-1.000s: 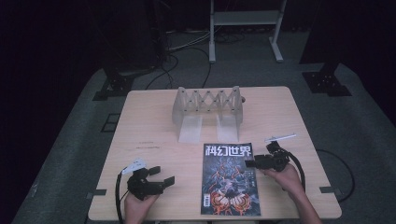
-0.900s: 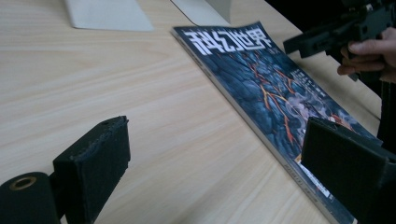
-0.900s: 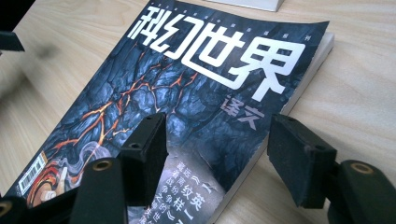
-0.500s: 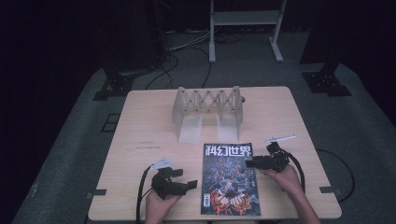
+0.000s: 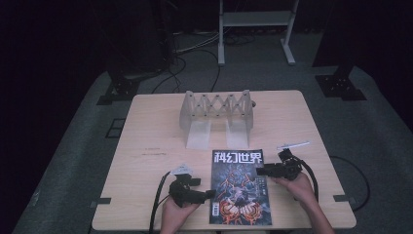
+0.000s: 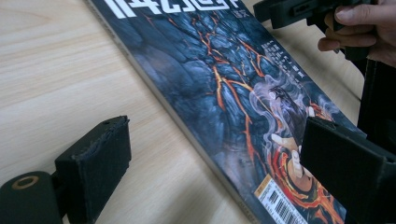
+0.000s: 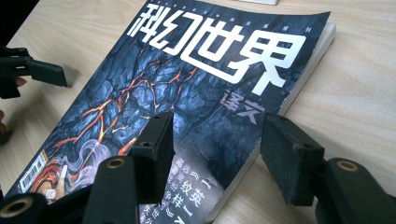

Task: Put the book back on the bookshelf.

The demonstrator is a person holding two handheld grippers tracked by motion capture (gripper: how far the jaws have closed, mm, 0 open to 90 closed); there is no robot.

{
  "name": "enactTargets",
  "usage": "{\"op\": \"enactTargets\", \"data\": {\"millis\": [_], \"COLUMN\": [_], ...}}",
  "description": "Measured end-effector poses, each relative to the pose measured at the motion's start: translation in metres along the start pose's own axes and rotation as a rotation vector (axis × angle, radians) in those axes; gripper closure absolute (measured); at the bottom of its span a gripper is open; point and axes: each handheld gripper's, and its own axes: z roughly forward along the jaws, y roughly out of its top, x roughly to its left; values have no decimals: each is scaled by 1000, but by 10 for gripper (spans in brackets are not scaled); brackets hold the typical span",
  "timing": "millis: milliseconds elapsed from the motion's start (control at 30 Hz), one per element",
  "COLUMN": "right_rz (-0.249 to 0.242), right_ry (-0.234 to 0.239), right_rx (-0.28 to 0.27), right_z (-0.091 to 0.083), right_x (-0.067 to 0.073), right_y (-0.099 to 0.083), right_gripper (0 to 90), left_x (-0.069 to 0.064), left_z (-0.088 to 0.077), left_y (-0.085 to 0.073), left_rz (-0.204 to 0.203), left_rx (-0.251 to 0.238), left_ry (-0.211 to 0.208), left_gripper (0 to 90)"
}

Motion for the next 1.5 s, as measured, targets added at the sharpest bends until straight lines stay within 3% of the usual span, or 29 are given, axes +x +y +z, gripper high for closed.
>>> {"op": "enactTargets", "data": {"millis": [567,800,1300,1367,1433,1500], "right_rz": [19,29,87,91,90,51], "right_ry": [3,3,17,57,150,99], "right_rx": [-8,-16,-37,-66,-80,-49], "right_z": [0,1,-1,-5,-5,-3], "right_x": [-2,-2,-5,-6,-2,7], "right_y": [-2,-2,-4,-4,0,5], "right_gripper": [452,454,502,599,623,592], "left_x": [-11,-18,-18,-19,-19,-20], "left_z": [22,25,25,25,26,28], "left_y": [5,5,5,5,5,6], "left_rz": [5,22,-2,-2,-5,-9], "left_rx": [29,28,22,21,20,26], "left_ry": [-54,-10,-4,-4,-9,-28], "left_gripper": [103,91,87,86,87,87]}}
